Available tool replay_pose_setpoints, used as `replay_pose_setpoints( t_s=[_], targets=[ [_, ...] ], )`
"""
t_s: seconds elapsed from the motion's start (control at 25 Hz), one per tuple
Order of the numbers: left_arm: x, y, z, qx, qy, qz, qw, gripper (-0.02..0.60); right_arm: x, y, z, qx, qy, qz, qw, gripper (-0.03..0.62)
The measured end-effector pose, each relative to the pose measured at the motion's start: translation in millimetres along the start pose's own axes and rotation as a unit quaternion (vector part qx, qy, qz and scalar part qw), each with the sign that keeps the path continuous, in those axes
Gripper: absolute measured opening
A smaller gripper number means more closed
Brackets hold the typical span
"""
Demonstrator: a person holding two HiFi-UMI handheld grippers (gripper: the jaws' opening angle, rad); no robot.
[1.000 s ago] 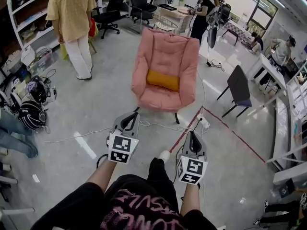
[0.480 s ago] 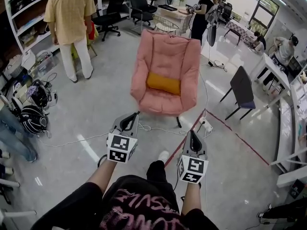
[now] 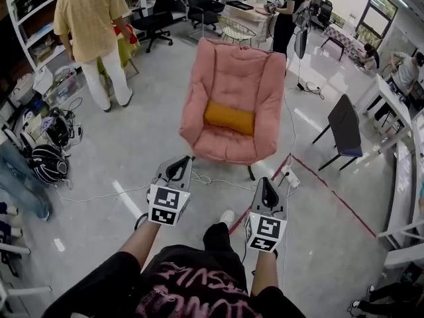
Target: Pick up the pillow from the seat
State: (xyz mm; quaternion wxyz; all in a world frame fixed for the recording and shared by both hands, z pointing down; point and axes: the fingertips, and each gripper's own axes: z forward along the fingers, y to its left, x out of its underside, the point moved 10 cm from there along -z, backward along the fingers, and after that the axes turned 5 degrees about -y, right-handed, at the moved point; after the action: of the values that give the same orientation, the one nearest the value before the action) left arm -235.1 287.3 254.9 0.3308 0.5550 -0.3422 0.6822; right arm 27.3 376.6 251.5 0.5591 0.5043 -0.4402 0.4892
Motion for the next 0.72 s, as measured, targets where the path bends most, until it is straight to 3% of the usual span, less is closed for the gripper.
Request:
replay_pose_setpoints(
  t_s=[0.72],
  targets=[
    [21,6,159,-0.017,0.062,-0.038,0.9972,0.011,24,-76,150,-0.017,0.031,0.003,0.999,0.021]
  ],
)
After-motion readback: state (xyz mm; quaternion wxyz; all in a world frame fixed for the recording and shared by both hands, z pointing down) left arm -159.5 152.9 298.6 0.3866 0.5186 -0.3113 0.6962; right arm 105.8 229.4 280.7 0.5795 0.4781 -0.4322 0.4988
